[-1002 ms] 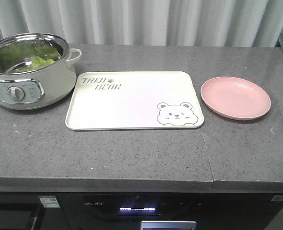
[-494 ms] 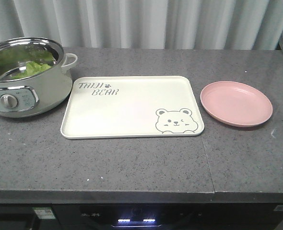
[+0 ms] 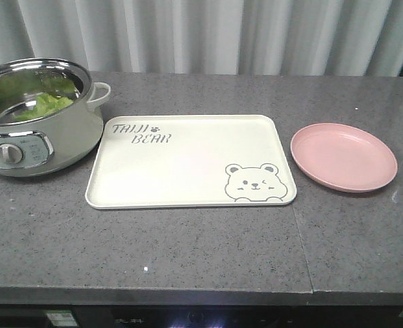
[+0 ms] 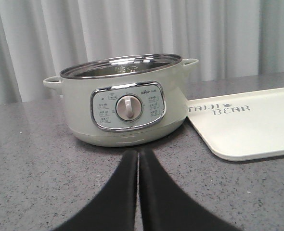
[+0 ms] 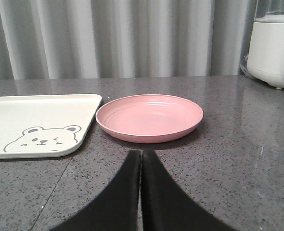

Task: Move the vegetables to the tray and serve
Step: 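Drive up to the counter edge and stop facing the tray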

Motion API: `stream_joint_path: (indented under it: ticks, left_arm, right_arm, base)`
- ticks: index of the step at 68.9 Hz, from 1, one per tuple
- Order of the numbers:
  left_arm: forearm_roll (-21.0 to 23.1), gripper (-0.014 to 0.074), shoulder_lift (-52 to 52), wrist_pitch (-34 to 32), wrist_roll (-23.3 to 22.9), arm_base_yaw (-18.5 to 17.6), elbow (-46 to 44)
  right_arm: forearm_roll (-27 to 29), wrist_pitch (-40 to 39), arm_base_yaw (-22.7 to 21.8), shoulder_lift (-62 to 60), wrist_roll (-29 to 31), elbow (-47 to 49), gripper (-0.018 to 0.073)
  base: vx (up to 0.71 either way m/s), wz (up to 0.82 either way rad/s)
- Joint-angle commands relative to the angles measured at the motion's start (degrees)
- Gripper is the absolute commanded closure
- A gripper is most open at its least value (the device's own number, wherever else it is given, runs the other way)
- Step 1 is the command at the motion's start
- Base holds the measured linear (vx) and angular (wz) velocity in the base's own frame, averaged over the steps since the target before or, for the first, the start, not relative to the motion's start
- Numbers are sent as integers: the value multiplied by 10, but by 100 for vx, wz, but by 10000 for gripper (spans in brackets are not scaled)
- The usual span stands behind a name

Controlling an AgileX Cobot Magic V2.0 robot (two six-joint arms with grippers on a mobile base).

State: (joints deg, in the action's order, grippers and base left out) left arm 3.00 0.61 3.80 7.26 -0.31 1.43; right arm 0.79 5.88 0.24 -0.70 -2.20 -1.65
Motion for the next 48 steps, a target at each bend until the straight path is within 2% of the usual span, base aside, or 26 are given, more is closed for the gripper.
stream_joint_path:
  ticks: [1,48]
  left_arm:
    - [1,603,9,-38,0,1,6]
    - [1,603,9,-38,0,1,6]
  right_arm:
    - [-2,-43,-3,-2,3,-4,563]
    - [-2,-43,-3,-2,3,-4,563]
  base:
    - [4,1]
    - [3,1]
